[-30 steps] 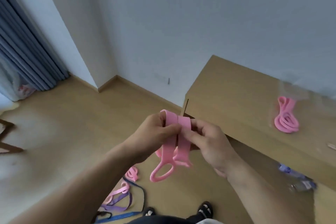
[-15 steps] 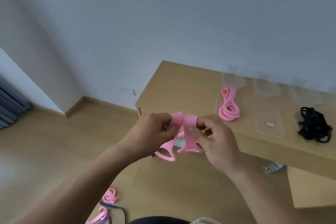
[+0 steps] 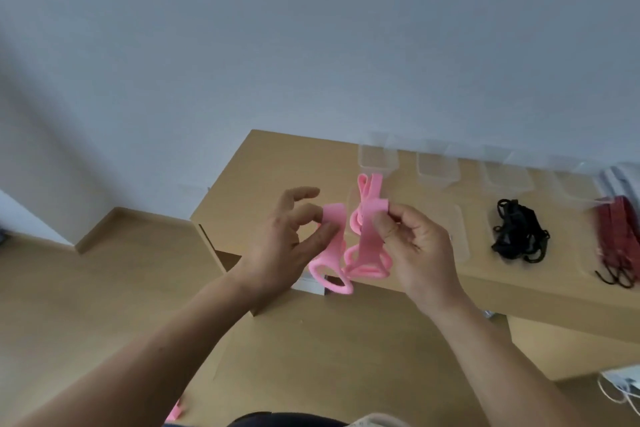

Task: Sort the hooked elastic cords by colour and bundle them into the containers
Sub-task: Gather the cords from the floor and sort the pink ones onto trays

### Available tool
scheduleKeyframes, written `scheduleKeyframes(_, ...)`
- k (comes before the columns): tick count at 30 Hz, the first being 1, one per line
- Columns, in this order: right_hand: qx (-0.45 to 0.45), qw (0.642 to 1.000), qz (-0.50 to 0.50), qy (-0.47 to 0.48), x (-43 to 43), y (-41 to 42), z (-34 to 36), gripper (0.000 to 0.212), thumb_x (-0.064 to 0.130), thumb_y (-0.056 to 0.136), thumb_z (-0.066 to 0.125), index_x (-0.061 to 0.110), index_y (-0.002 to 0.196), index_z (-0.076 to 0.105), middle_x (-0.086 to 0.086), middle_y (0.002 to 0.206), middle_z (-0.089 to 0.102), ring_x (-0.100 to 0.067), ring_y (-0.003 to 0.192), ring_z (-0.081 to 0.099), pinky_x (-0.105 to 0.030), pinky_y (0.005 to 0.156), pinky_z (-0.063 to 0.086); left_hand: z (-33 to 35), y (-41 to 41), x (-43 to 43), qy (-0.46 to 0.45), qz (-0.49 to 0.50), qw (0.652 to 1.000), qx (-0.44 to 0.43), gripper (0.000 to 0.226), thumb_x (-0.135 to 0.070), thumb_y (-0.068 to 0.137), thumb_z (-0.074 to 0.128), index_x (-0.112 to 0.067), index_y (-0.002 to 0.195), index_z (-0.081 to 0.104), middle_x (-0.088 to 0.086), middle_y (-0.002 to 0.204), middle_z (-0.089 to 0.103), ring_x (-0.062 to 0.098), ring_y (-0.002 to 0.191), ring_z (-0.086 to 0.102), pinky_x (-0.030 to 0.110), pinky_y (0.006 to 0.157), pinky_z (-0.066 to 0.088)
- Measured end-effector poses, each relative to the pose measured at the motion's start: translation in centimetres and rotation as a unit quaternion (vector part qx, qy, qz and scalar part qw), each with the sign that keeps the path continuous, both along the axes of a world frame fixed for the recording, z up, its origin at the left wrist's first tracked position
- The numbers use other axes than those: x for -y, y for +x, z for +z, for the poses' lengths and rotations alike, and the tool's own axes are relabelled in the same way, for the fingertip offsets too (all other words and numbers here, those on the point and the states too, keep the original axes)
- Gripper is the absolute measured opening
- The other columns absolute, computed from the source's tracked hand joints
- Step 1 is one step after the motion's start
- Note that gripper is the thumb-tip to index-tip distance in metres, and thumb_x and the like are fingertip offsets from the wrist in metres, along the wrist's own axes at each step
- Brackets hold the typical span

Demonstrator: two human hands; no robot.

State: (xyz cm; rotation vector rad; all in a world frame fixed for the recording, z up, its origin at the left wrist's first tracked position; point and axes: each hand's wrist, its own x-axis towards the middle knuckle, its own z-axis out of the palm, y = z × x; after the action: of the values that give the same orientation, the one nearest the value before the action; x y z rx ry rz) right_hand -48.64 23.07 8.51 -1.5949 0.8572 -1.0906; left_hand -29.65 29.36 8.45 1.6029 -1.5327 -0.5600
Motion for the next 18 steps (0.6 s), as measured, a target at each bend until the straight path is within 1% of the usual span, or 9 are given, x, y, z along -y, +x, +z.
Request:
scheduleKeyframes(3, -0.013, 1.000, 0.023, 0.009, 0.8, -0.9, 0.0, 0.020, 0.023, 0.092, 0.060, 0.019, 0.109, 0.070, -0.002, 0.094, 0.072, -0.026, 0.087, 0.068, -0.046, 0.079, 0.056, 0.2, -0.8, 1.4, 0.004, -0.014, 0.995, -0.103, 0.025, -0.044, 0.092, 0.061, -0.020, 0.095, 0.067, -0.003, 0.087, 0.069, 0.010, 0.079, 0.062, 0.037, 0.071, 0.049)
scheduleKeyframes(5, -0.027, 0.999, 0.041, 0.023, 1.6, -1.4, -0.2, 0.028, 0.020, 0.093, 0.060, 0.025, 0.120, 0.066, 0.003, 0.102, 0.072, -0.024, 0.092, 0.068, -0.048, 0.083, 0.057, 0.0, -1.0, 2.6, -0.012, -0.038, 0.990, -0.135, 0.021, -0.042, 0.089, 0.061, -0.027, 0.103, 0.066, -0.003, 0.091, 0.071, 0.018, 0.079, 0.069, 0.043, 0.071, 0.056)
scheduleKeyframes(7, -0.028, 0.997, 0.062, 0.046, 2.5, -1.8, -0.6, 0.038, 0.015, 0.095, 0.058, 0.030, 0.131, 0.059, 0.005, 0.105, 0.071, -0.025, 0.096, 0.067, -0.048, 0.089, 0.056, -0.3, -1.0, 3.8, 0.000, -0.082, 0.982, -0.172, 0.030, -0.036, 0.087, 0.061, -0.036, 0.117, 0.060, -0.001, 0.103, 0.070, 0.026, 0.085, 0.072, 0.048, 0.074, 0.058)
scheduleKeyframes(9, -0.048, 0.995, 0.062, 0.056, 3.5, -2.1, -1.1, 0.048, 0.014, 0.096, 0.058, 0.034, 0.138, 0.050, 0.009, 0.103, 0.070, -0.024, 0.096, 0.067, -0.047, 0.093, 0.054, -0.6, -1.1, 5.2, 0.022, -0.122, 0.976, -0.181, 0.044, -0.021, 0.090, 0.060, -0.039, 0.128, 0.051, 0.001, 0.108, 0.069, 0.031, 0.089, 0.071, 0.046, 0.076, 0.058)
scheduleKeyframes(11, -0.072, 0.994, 0.057, 0.056, 4.5, -2.2, -1.4, 0.058, 0.016, 0.095, 0.059, 0.042, 0.143, 0.040, 0.016, 0.106, 0.069, -0.016, 0.095, 0.068, -0.040, 0.092, 0.055, -1.2, -1.2, 6.9, 0.038, -0.157, 0.971, -0.177, 0.054, -0.005, 0.093, 0.057, -0.035, 0.135, 0.042, -0.002, 0.108, 0.069, 0.027, 0.090, 0.071, 0.036, 0.075, 0.058)
scheduleKeyframes(12, -0.077, 0.994, 0.059, 0.059, 5.1, -2.2, -1.6, 0.061, 0.016, 0.095, 0.059, 0.047, 0.142, 0.036, 0.020, 0.107, 0.068, -0.012, 0.096, 0.068, -0.036, 0.089, 0.056, -1.5, -1.4, 7.8, 0.045, -0.172, 0.967, -0.181, 0.055, 0.000, 0.094, 0.055, -0.032, 0.137, 0.040, -0.005, 0.106, 0.069, 0.024, 0.090, 0.071, 0.030, 0.075, 0.057)
scheduleKeyframes(14, -0.089, 0.992, 0.058, 0.069, 6.5, -2.1, -2.0, 0.067, 0.018, 0.094, 0.062, 0.057, 0.139, 0.032, 0.024, 0.108, 0.065, -0.008, 0.099, 0.067, -0.032, 0.084, 0.056, -2.3, -1.5, 9.7, 0.056, -0.191, 0.961, -0.192, 0.049, -0.002, 0.096, 0.051, -0.026, 0.138, 0.039, -0.007, 0.101, 0.068, 0.021, 0.090, 0.070, 0.030, 0.076, 0.056)
scheduleKeyframes(16, -0.112, 0.990, 0.032, 0.075, 8.1, -1.7, -2.7, 0.073, 0.020, 0.091, 0.067, 0.054, 0.142, 0.027, 0.026, 0.106, 0.063, -0.008, 0.099, 0.066, -0.031, 0.083, 0.056, -2.8, -1.6, 11.8, 0.072, -0.192, 0.957, -0.207, 0.044, -0.009, 0.096, 0.047, -0.021, 0.138, 0.041, 0.007, 0.103, 0.066, 0.022, 0.090, 0.066, 0.035, 0.078, 0.056)
scheduleKeyframes(18, -0.126, 0.989, -0.011, 0.081, 9.6, -1.3, -3.4, 0.077, 0.015, 0.088, 0.069, 0.045, 0.146, 0.028, 0.021, 0.106, 0.064, -0.008, 0.095, 0.066, -0.029, 0.081, 0.057, -3.4, -1.5, 14.0, 0.095, -0.199, 0.952, -0.214, 0.043, -0.011, 0.095, 0.043, -0.020, 0.137, 0.045, 0.023, 0.108, 0.060, 0.022, 0.086, 0.060, 0.036, 0.073, 0.052)
